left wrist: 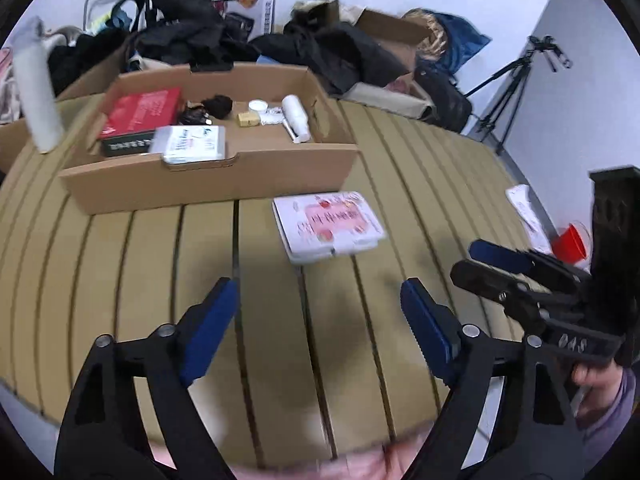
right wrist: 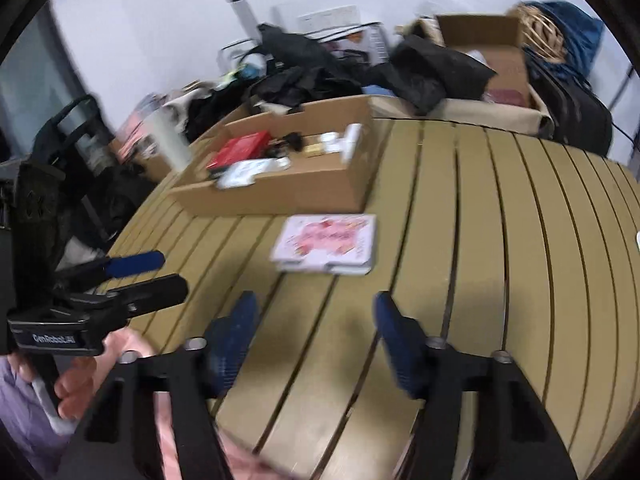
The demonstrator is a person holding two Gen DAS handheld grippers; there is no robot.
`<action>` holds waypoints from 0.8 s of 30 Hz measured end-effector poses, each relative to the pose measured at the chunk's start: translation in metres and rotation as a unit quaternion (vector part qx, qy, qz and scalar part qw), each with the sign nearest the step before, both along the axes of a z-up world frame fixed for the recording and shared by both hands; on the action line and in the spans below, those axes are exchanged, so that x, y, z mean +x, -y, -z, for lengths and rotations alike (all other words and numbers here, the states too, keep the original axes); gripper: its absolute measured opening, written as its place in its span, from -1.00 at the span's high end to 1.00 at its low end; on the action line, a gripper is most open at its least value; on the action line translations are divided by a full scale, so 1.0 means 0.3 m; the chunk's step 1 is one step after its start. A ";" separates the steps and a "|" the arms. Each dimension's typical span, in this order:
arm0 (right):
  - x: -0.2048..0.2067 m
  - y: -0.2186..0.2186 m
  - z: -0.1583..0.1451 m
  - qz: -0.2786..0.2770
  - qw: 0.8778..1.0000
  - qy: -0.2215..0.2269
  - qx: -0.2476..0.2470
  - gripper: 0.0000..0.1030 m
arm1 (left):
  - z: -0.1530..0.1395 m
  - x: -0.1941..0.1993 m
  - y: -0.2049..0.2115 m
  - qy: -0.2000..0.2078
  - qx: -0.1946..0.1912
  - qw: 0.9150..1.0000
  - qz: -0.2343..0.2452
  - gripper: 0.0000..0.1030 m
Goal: Organize objects
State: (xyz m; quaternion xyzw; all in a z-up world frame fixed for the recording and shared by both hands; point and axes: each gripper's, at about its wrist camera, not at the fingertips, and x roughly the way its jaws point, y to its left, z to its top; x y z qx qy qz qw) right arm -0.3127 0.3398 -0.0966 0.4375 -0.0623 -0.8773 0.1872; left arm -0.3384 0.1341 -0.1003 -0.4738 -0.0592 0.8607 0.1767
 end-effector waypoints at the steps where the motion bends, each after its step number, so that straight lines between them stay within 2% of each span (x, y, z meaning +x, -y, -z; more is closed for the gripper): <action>1: -0.035 -0.002 0.028 0.007 1.000 0.002 0.000 -0.20 | 0.031 -0.028 -0.012 0.009 -0.002 1.000 -0.001 -0.47; 2: -0.072 -0.001 0.057 0.009 1.000 0.007 -0.003 -0.19 | 0.068 -0.076 -0.024 0.023 -0.002 1.000 0.001 -0.32; 5: -0.184 0.019 0.133 0.015 1.000 0.024 -0.006 -0.18 | 0.163 -0.190 -0.043 0.057 -0.009 0.998 0.004 -0.11; 8: -0.289 0.043 0.205 0.024 0.999 0.035 -0.004 -0.18 | 0.216 -0.258 -0.068 0.069 -0.015 0.997 0.005 0.08; 11: -0.353 0.049 0.254 0.039 0.998 0.040 -0.011 0.05 | 0.232 -0.271 -0.076 0.069 -0.006 0.998 0.011 0.16; 13: -0.361 0.063 0.268 0.034 0.999 0.039 -0.008 0.06 | 0.235 -0.264 -0.074 0.068 0.006 0.998 0.017 0.31; 16: -0.363 0.063 0.268 0.028 0.999 0.037 -0.016 0.08 | 0.238 -0.253 -0.065 0.065 0.017 0.998 0.012 0.31; 18: -0.366 0.061 0.269 0.021 0.998 0.046 -0.025 0.21 | 0.237 -0.252 -0.059 0.069 0.026 0.997 0.007 0.34; 19: -0.365 0.060 0.272 0.020 0.998 0.049 -0.034 0.21 | 0.231 -0.242 -0.056 0.068 0.027 0.997 0.006 0.38; 24: -0.228 0.086 0.263 0.012 0.998 0.061 -0.034 0.29 | 0.187 -0.108 -0.015 0.063 0.028 0.998 0.002 0.50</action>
